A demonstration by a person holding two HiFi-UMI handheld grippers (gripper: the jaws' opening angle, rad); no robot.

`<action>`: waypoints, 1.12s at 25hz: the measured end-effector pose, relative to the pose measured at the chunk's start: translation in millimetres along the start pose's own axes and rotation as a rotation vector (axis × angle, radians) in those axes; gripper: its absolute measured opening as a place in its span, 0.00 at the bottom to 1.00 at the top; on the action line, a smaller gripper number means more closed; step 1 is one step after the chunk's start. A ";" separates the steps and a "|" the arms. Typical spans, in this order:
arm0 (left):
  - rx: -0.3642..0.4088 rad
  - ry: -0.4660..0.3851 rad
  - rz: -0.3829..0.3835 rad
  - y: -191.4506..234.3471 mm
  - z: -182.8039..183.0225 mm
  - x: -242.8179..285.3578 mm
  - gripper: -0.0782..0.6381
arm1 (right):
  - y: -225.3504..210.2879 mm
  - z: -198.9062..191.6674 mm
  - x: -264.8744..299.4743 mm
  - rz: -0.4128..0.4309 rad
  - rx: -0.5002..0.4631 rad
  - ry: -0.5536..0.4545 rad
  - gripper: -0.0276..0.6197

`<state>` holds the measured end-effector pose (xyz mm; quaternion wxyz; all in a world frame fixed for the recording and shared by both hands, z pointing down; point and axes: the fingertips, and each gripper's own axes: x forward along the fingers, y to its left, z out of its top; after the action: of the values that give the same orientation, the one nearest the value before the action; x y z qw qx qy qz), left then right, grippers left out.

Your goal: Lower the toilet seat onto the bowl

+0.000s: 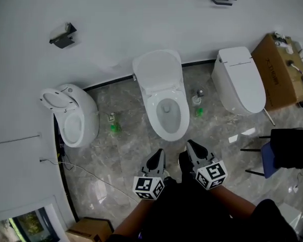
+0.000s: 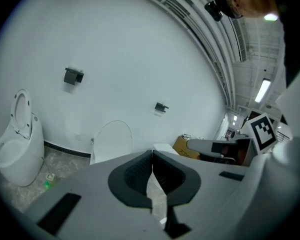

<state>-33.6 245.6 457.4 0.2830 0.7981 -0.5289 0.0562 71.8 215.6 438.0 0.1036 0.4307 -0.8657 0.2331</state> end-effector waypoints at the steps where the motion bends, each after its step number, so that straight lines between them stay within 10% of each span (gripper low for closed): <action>1: -0.006 0.001 -0.008 0.1 -0.8 -17.0 0.13 | 17.3 -0.4 -5.4 0.010 -0.008 -0.013 0.10; 11: 0.076 -0.101 0.030 0.2 3.0 -148.0 0.13 | 147.2 -18.3 -71.8 0.009 -0.101 -0.055 0.10; 28: 0.159 -0.214 0.059 -89.1 41.1 -137.3 0.13 | 87.0 36.1 -153.3 -0.014 -0.185 -0.172 0.09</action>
<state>-23.7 361.2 334.7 0.1590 0.8037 -0.5731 0.0210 96.7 350.0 320.9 0.0701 0.4439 -0.8861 0.1138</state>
